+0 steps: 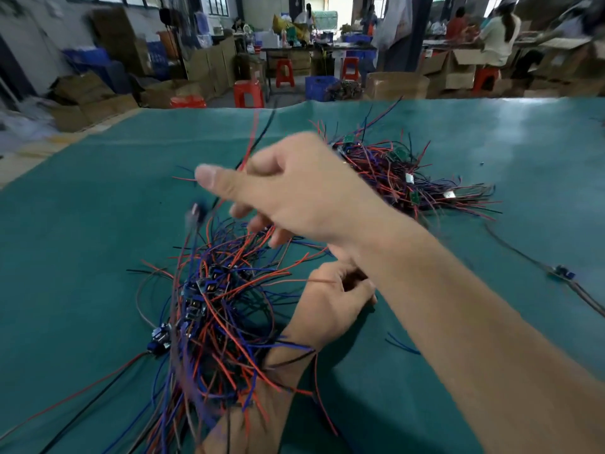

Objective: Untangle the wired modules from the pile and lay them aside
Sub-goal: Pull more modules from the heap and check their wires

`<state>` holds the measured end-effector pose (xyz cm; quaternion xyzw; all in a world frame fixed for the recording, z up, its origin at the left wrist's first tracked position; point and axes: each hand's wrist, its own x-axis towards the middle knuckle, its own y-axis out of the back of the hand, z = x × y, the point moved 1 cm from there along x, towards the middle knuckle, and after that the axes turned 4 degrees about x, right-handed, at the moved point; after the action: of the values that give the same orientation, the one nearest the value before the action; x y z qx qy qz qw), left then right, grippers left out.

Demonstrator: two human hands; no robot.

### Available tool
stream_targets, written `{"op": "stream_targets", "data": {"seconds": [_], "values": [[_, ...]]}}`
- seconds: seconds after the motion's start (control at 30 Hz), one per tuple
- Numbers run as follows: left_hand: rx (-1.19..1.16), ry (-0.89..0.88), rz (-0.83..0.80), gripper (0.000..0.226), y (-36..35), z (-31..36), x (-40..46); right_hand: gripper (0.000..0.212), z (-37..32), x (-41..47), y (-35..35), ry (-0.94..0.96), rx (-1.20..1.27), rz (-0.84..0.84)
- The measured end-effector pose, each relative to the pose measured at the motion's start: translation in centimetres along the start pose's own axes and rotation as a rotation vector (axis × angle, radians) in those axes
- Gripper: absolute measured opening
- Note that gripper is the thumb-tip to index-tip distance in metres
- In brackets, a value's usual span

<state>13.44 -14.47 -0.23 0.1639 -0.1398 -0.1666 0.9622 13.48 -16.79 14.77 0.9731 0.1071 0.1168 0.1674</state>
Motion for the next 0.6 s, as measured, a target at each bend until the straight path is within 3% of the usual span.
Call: {"op": "stream_targets", "data": {"seconds": [0.07, 0.17, 0.27, 0.47, 0.6], "values": [[-0.002, -0.004, -0.021, 0.014, -0.1, -0.5, 0.2, 0.065, 2.2, 1.7, 0.0, -0.113, -0.295, -0.005], [-0.077, 0.063, -0.056, 0.016, -0.3, -1.0, 0.4, 0.045, 6.7, 4.1, 3.2, -0.224, -0.743, 0.134], [-0.078, 0.067, -0.059, 0.015, -0.3, -1.0, 0.5, 0.042, 11.3, 4.8, 5.9, -0.329, -0.966, 0.141], [-0.082, 0.104, -0.070, 0.016, -0.3, -0.9, 0.5, 0.027, 13.9, 4.7, 7.6, -0.237, -0.967, 0.235], [-0.099, 0.118, -0.076, 0.018, -0.3, -0.8, 0.4, 0.017, 13.6, 4.3, 8.7, -0.253, -0.719, 0.303]]}}
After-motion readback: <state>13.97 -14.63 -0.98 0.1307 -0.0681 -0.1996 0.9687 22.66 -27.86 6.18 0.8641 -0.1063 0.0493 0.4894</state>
